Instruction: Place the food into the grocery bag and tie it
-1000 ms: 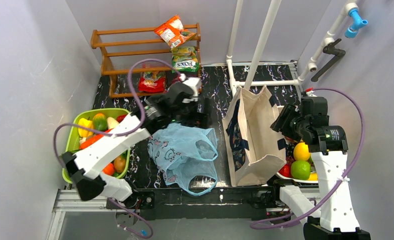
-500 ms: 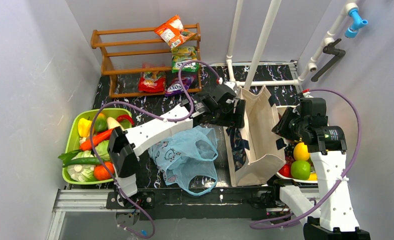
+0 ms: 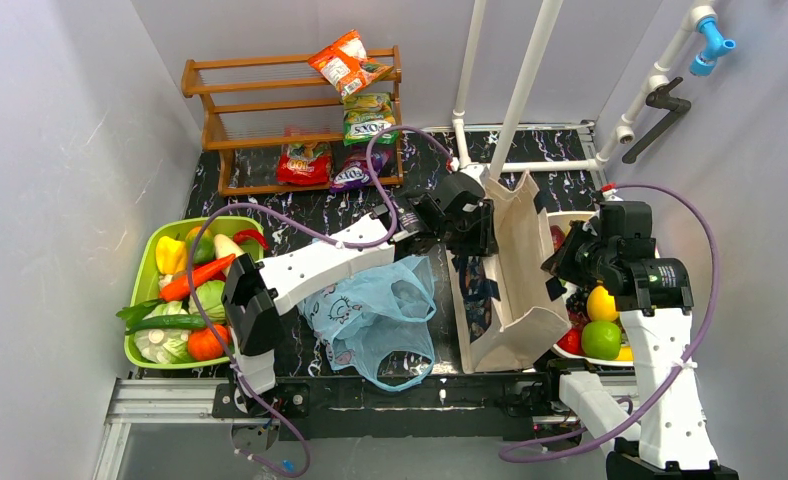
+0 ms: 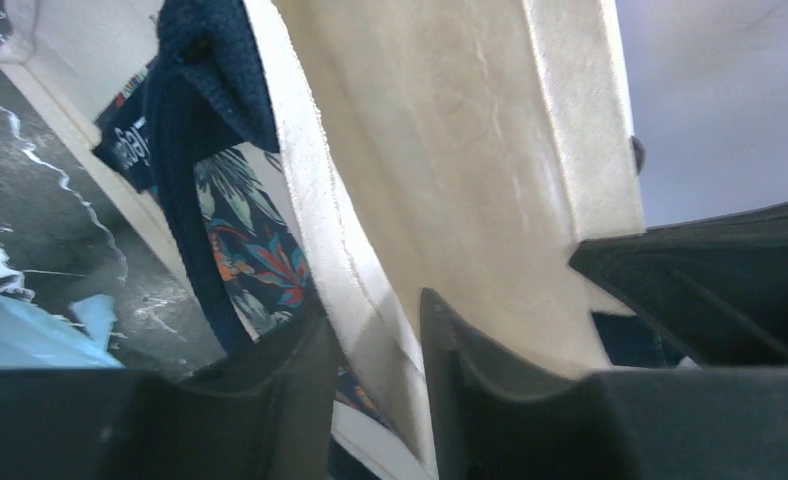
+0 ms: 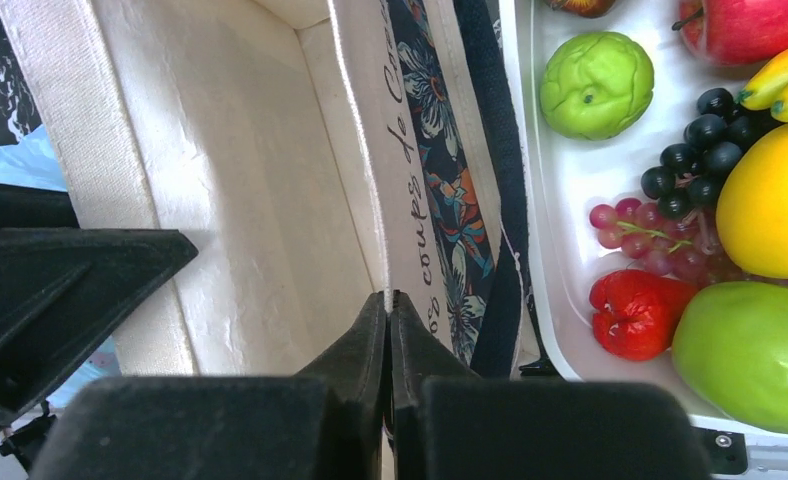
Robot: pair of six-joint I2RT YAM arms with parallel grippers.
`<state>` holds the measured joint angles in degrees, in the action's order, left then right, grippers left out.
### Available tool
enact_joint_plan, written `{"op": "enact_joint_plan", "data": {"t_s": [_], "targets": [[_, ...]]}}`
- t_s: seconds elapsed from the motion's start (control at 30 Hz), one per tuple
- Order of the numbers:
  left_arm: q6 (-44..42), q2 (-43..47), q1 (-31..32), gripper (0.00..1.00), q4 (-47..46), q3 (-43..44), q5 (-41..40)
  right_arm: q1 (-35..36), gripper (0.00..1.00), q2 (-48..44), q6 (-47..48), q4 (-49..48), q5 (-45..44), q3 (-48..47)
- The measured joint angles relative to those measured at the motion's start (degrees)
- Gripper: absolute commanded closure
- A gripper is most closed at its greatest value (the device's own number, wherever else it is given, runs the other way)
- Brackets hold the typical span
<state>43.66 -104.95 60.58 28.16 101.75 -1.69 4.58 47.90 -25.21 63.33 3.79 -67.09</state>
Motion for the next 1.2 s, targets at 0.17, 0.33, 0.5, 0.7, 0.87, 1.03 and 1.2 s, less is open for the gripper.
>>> {"op": "enact_joint_plan", "data": {"t_s": [0.17, 0.33, 0.5, 0.7, 0.87, 1.03, 1.2], "targets": [[0.9, -0.2, 0.0, 1.00, -0.9, 0.0, 0.6, 0.0, 0.99, -0.3, -0.1, -0.1, 1.6, 0.3], [1.1, -0.1, 0.0, 1.00, 2.2, 0.3, -2.3, 0.0, 0.99, -0.3, -0.2, -0.1, 4.3, 0.2], [0.4, 2.9, 0.2, 1.00, 7.8, 0.3, -7.1, 0.1, 0.99, 0.5, -0.8, -0.3, 8.6, -1.2], [-0.2, 9.7, 0.1, 1.00, 14.0, -1.0, -13.3, 3.0, 0.99, 2.3, -1.7, -2.1, 13.1, -4.2], [-0.5, 14.8, 0.1, 1.00, 16.6, -3.6, -17.6, 8.0, 0.99, 4.0, -2.3, -3.7, 13.7, -5.0], [-0.9, 15.6, 0.2, 1.00, 19.1, -4.0, -21.2, 10.1, 0.99, 6.0, -3.0, -5.1, 13.7, -5.3], [-1.1, 15.7, 0.2, 1.00, 20.8, -5.6, -24.6, 11.1, 0.99, 9.4, -3.1, -6.6, 13.5, -5.9]]}}
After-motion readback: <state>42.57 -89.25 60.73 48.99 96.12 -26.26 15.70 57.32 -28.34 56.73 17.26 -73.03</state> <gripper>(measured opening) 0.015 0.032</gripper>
